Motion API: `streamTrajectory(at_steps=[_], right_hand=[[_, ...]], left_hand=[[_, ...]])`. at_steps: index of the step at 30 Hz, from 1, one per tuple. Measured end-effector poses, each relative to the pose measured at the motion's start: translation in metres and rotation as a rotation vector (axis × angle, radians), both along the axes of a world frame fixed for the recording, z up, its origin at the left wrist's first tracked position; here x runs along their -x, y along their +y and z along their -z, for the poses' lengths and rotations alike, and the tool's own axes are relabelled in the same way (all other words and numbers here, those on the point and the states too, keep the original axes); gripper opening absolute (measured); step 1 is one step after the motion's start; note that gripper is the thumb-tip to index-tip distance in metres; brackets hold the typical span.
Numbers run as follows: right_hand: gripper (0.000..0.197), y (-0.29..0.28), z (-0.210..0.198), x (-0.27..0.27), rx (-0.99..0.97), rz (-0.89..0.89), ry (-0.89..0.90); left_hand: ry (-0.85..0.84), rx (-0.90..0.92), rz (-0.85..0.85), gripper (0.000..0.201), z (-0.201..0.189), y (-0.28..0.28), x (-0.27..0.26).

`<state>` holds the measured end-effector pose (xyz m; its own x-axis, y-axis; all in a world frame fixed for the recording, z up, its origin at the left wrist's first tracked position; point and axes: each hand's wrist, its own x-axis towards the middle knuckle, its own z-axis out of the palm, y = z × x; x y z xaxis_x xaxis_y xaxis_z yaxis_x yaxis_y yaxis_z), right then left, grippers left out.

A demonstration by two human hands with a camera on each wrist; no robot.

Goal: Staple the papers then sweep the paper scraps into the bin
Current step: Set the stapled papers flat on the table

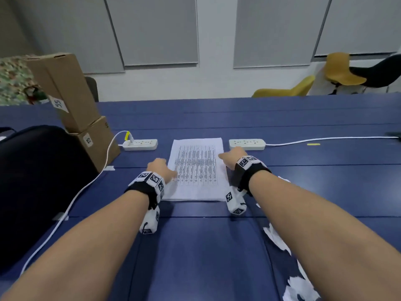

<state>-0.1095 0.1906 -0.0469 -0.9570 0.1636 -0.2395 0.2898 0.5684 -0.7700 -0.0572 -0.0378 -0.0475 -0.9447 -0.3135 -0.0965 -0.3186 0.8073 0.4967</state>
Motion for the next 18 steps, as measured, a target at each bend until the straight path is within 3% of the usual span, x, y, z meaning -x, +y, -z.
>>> streamTrajectory(at_steps=[3, 6, 9, 11, 14, 18], right_hand=[[0.027, 0.014, -0.029, -0.035, 0.075, -0.035, 0.11], [0.014, 0.044, -0.065, -0.096, 0.193, -0.071, 0.244], [0.01, 0.089, -0.086, -0.183, 0.249, -0.045, 0.37], [0.01, 0.118, -0.082, -0.247, 0.283, 0.035, 0.414], [0.01, 0.149, -0.049, -0.333, 0.286, -0.035, 0.243], [0.011, 0.17, 0.038, -0.413, 0.252, -0.271, -0.192]], left_hand=[[0.069, 0.01, 0.099, 0.056, -0.019, 0.017, -0.026], [0.072, -0.015, 0.387, 0.052, -0.036, 0.059, -0.073], [-0.032, 0.096, 0.658, 0.055, -0.034, 0.115, -0.127], [-0.137, 0.222, 0.75, 0.062, -0.025, 0.151, -0.158], [-0.264, 0.356, 0.816, 0.069, -0.013, 0.182, -0.185], [-0.279, 0.456, 0.839, 0.065, -0.004, 0.195, -0.196]])
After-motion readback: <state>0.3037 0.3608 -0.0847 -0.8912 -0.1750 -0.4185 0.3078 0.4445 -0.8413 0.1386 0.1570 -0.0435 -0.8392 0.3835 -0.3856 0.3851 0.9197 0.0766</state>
